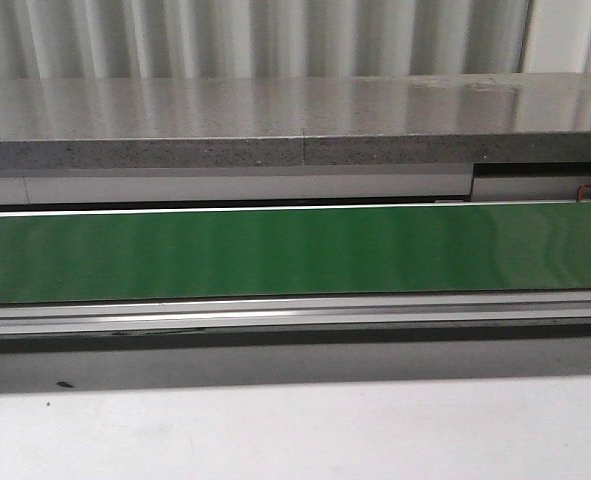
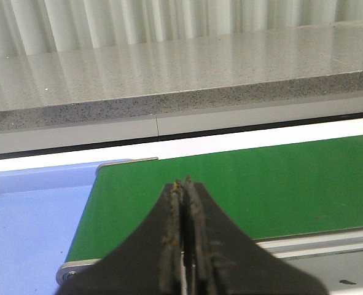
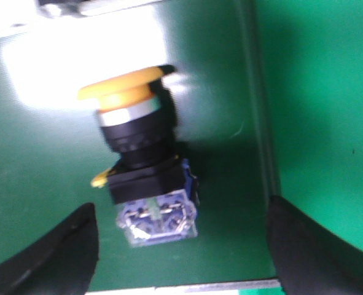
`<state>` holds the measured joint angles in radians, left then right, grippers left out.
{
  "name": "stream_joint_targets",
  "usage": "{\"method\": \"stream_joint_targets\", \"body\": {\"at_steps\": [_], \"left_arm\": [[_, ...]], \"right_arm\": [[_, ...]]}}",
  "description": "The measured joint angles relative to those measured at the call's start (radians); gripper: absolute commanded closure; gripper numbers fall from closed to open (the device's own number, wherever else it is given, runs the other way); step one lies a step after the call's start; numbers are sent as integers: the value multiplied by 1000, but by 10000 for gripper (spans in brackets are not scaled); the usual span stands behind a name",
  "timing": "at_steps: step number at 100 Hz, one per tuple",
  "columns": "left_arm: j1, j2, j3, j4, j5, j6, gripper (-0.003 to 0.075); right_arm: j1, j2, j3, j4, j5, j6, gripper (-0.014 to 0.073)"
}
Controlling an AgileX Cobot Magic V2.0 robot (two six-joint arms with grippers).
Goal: Move button from right to left
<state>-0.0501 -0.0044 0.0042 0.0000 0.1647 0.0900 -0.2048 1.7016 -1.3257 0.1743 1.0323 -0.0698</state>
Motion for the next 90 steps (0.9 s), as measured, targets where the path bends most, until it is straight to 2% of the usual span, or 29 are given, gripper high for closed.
{"method": "stream_joint_targets", "body": {"at_steps": [14, 21, 28, 40, 48, 90], "left_arm": [[0, 0, 0, 0, 0, 0, 741], [0, 0, 0, 0, 0, 0, 741], [0, 0, 0, 0, 0, 0, 741], [0, 0, 0, 0, 0, 0, 741], [0, 0, 0, 0, 0, 0, 741], [0, 0, 0, 0, 0, 0, 741]], "right_arm": [[51, -78, 0, 2, -4, -57, 21], [80, -117, 0, 2, -6, -70, 92], [106, -155, 6, 2, -13, -78, 231], [150, -234, 59, 4, -75, -104, 527], [174, -289, 120, 4, -117, -114, 666], [193, -585, 413, 6, -258, -135, 662]]}}
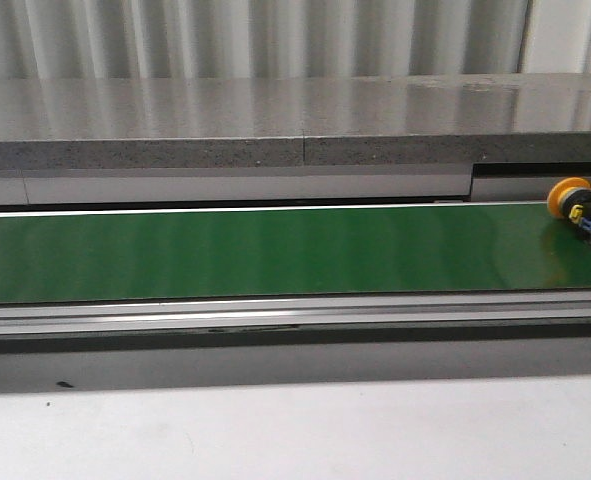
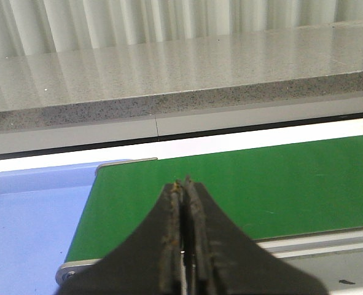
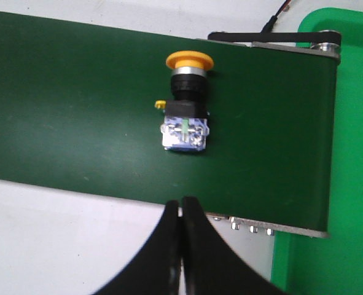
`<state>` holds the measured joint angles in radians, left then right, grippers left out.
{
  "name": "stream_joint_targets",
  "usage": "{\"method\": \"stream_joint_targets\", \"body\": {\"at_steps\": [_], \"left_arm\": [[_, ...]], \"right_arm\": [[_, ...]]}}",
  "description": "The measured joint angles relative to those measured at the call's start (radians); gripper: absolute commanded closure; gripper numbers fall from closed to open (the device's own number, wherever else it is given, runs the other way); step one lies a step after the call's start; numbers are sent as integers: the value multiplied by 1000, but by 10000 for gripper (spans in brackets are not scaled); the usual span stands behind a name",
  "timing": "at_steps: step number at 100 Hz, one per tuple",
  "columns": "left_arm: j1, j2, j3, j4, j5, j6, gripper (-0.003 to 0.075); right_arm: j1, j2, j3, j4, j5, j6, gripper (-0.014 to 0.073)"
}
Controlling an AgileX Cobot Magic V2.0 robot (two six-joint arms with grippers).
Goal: Move button from right to left
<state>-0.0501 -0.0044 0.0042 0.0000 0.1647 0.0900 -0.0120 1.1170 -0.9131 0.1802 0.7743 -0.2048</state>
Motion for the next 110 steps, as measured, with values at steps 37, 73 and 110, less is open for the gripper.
{"method": "stream_joint_targets", "body": {"at_steps": [37, 73, 110], "left_arm": [[0, 0, 0, 0, 0, 0, 741], [0, 0, 0, 0, 0, 0, 741], [0, 0, 0, 0, -10, 0, 741]], "right_arm": [[2, -351, 283, 0, -199, -2, 662], [2, -711, 506, 0, -315, -2, 662], [2, -897, 593, 1, -313, -4, 662]]}}
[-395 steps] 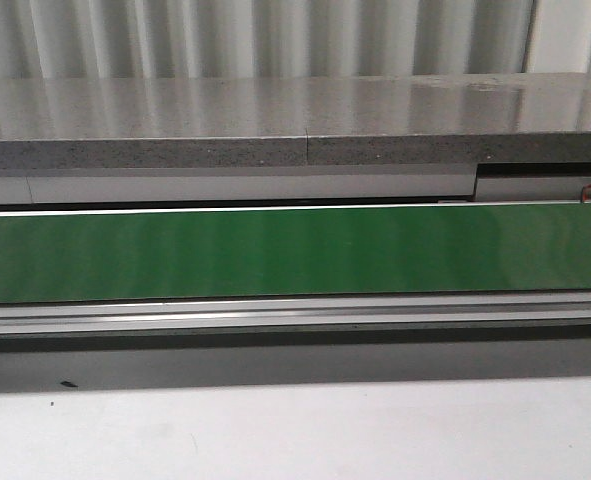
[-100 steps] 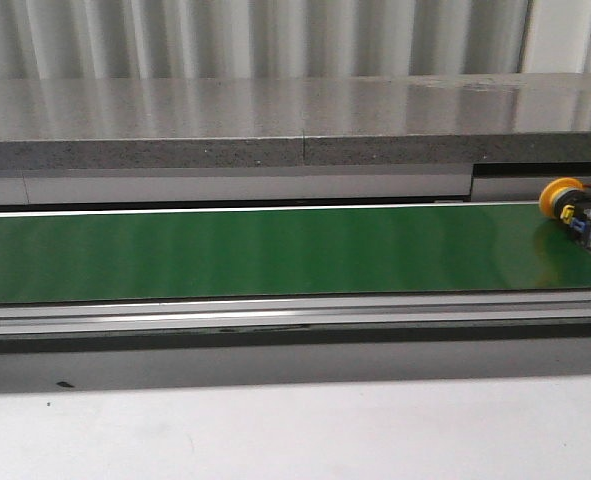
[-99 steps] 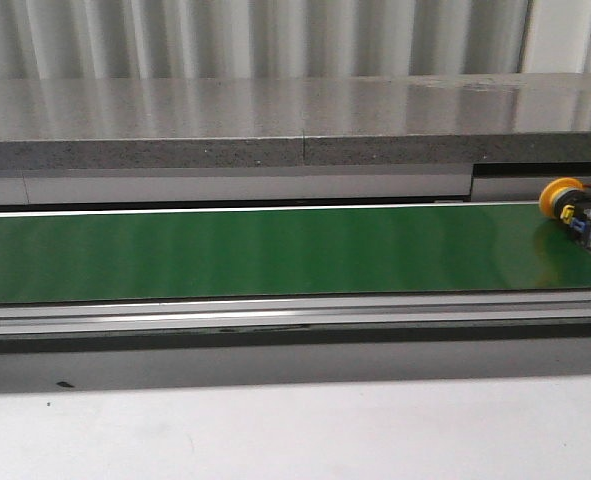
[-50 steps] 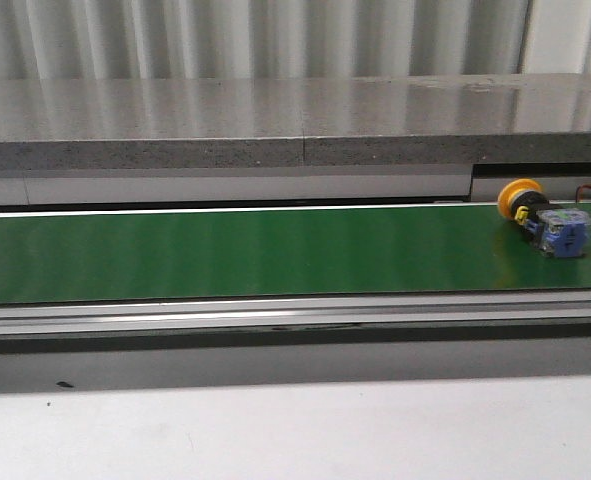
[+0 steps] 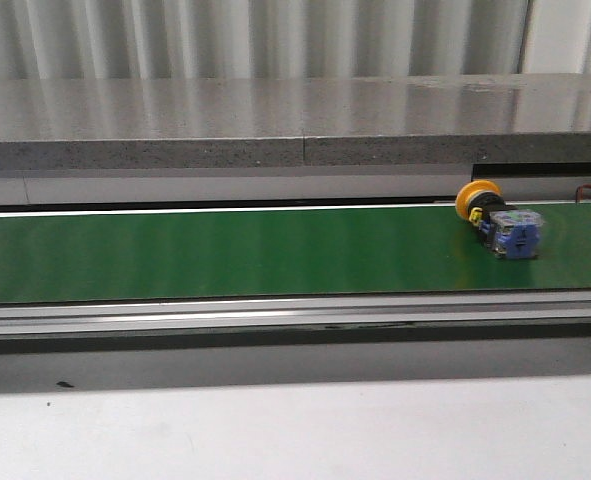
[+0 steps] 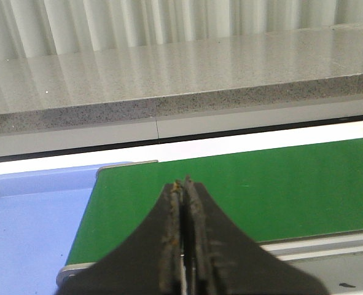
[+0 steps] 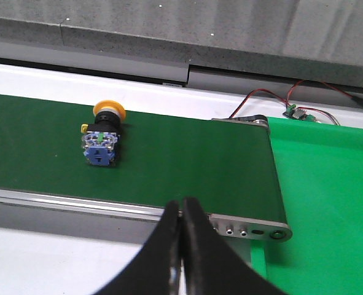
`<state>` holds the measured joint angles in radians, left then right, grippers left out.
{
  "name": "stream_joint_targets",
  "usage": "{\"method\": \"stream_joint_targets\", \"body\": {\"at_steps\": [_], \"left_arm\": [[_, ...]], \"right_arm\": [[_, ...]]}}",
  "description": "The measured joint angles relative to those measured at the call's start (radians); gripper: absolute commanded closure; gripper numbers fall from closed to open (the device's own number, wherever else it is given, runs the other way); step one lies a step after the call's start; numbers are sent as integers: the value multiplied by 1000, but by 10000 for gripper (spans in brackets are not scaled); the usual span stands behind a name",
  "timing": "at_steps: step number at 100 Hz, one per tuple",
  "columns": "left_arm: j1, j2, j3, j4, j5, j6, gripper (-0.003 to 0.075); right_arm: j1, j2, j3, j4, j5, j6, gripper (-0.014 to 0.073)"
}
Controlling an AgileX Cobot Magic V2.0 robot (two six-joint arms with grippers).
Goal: Move button from right to left
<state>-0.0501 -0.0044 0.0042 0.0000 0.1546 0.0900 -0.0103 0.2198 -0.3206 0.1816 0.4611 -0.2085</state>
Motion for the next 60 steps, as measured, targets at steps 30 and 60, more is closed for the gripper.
{"method": "stream_joint_targets", "body": {"at_steps": [30, 60], "left_arm": [[0, 0, -9, 0, -51, 0, 741], [0, 165, -207, 0, 87, 0, 741]], "right_arm": [[0, -1, 1, 1, -2, -2, 662], [0, -1, 1, 1, -2, -2, 662]]}}
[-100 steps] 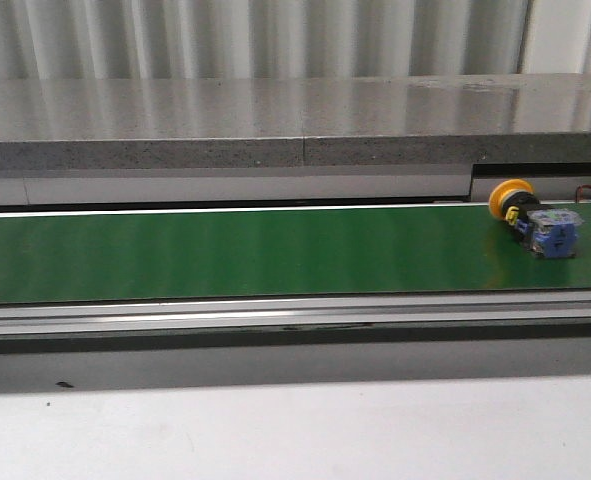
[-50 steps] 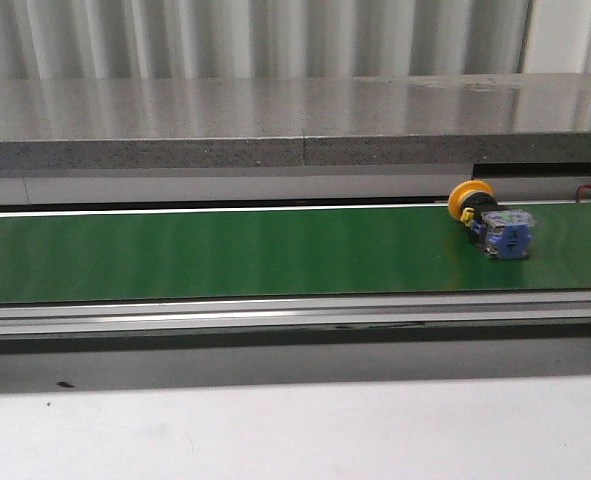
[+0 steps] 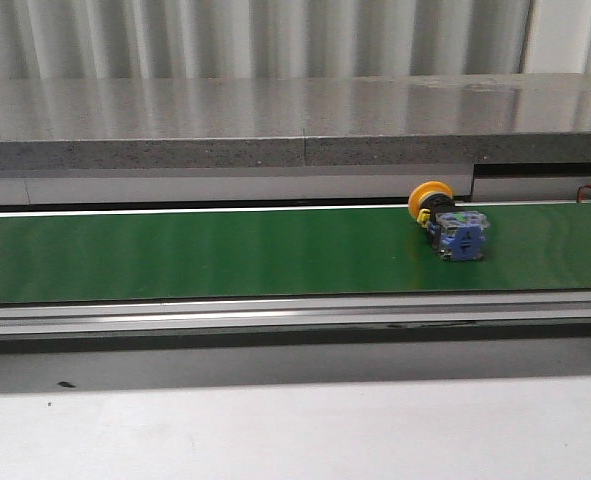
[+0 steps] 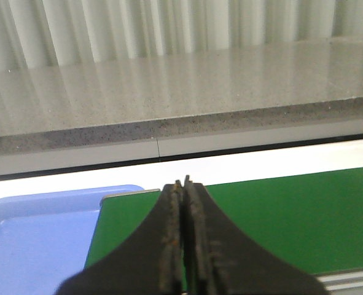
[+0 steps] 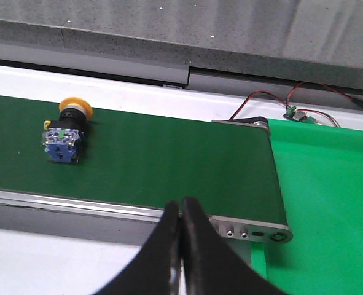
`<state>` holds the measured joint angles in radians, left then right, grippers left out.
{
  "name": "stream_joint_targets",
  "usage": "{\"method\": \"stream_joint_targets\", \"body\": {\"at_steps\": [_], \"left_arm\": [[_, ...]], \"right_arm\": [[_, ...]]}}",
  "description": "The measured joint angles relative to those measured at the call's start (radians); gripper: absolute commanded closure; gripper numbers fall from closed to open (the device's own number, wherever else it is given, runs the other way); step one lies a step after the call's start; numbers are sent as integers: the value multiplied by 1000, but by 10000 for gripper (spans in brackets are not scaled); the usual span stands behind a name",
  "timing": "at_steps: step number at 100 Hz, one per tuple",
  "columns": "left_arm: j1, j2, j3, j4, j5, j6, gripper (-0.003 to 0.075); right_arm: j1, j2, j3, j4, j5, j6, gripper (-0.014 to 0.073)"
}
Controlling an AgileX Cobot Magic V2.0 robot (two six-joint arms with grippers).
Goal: Move button from right to left
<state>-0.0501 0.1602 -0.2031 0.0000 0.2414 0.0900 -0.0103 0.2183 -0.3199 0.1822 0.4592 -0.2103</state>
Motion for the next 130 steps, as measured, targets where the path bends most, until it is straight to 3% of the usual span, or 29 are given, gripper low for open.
{"method": "stream_joint_targets", "body": {"at_steps": [28, 35, 42, 57, 64, 96, 130], "left_arm": [[0, 291, -227, -42, 200, 0, 739], [0, 357, -275, -44, 235, 0, 708], [0, 415, -316, -46, 264, 0, 604], [0, 506, -373, -60, 308, 0, 253], [0, 533, -379, -63, 301, 0, 176], [0, 611, -388, -149, 274, 0, 209], [-10, 796, -573, -392, 507, 0, 209]], "right_arm": [[0, 0, 0, 0, 0, 0, 662], [0, 0, 0, 0, 0, 0, 662], [0, 0, 0, 0, 0, 0, 662], [0, 0, 0, 0, 0, 0, 662], [0, 0, 0, 0, 0, 0, 662], [0, 0, 0, 0, 0, 0, 662], [0, 0, 0, 0, 0, 0, 662]]}}
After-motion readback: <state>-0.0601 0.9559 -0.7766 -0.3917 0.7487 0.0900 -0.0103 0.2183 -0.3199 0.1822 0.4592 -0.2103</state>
